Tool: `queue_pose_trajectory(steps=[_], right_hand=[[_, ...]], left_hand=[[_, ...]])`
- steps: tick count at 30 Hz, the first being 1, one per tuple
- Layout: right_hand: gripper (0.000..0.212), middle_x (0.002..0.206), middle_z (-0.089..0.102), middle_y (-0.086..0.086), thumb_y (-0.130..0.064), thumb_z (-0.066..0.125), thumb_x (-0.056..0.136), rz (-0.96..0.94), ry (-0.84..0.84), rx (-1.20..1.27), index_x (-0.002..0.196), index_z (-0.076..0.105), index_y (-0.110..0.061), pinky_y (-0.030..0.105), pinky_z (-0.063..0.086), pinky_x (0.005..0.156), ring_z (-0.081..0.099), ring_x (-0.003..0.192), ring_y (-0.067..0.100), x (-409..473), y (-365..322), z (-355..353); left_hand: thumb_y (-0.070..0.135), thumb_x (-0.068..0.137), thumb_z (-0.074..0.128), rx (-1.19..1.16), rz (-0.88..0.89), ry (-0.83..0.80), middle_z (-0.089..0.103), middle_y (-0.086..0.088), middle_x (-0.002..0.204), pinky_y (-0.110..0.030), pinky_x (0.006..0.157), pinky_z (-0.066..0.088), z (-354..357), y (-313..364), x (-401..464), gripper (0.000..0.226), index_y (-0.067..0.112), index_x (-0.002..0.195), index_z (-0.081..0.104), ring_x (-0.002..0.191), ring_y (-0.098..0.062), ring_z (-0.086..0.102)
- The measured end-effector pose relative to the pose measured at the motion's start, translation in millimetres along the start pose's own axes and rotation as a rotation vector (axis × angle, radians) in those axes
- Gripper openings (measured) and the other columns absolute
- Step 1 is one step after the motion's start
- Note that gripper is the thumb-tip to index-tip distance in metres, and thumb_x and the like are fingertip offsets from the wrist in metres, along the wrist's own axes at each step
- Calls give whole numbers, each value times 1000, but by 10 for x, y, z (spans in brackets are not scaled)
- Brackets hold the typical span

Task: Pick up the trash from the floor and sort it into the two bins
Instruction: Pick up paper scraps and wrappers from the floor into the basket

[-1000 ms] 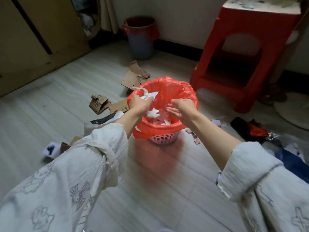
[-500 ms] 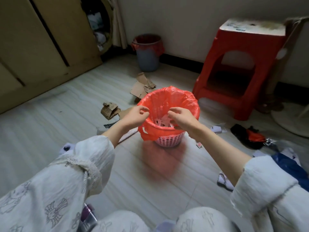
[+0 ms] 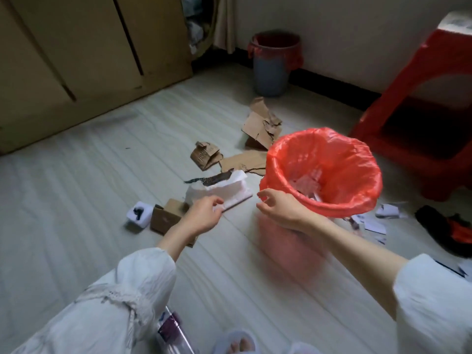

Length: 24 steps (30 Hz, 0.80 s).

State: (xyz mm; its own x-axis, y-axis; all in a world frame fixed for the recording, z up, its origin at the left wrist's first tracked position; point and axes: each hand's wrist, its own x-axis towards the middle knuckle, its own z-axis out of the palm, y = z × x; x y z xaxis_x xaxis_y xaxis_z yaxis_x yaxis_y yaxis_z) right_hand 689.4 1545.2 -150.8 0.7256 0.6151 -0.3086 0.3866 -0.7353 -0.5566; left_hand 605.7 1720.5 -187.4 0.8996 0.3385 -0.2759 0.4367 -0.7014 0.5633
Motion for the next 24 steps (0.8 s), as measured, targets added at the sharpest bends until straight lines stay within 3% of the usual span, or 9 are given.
queue_pose_trajectory(steps=[4,9,13,16,19,24], right_hand=[[47,135,50,14,-24,44,96,-36,-120,-106,141,35,-13,34,38,101,48,123,30,592,103,360],[54,148,31,10,-21,43,95,-111,-123,-187,145,23,-14,37,35,102,34,133,30,1320,222,859],[57,148,25,12,-15,45,93,-162,-62,-214,145,21,-12,33,25,107,23,137,27,1733,391,1145],[62,150,21,16,-7,46,88,-200,11,-182,145,21,-8,38,17,116,16,141,31,1981,532,1320],[60,153,18,20,-5,44,89,-203,80,-120,145,24,-6,38,12,118,12,143,33,2108,601,1410],[50,145,33,26,-8,48,90,-271,235,-168,138,38,-1,46,23,113,28,136,42,2260,634,1501]], left_hand=[[13,93,44,121,21,37,37,-8,145,-25,108,20,281,-469,297,42,11,135,42,135,-22,30],[12,91,45,419,50,151,5,-3,157,-39,118,6,462,-837,852,66,18,148,12,144,-25,-3],[34,91,50,763,70,89,-9,-8,157,-51,114,-6,580,-957,1431,79,15,148,-2,143,-29,-13],[54,84,54,809,9,-8,-4,-12,156,-54,111,-10,761,-1072,1761,96,16,148,-6,144,-30,-8],[60,77,59,737,-92,-126,10,-12,155,-55,111,-9,1024,-1217,1818,101,22,148,-2,143,-28,9],[30,86,59,790,-53,-42,38,-6,140,-54,112,0,1158,-1313,1691,82,15,147,7,128,-27,37]])
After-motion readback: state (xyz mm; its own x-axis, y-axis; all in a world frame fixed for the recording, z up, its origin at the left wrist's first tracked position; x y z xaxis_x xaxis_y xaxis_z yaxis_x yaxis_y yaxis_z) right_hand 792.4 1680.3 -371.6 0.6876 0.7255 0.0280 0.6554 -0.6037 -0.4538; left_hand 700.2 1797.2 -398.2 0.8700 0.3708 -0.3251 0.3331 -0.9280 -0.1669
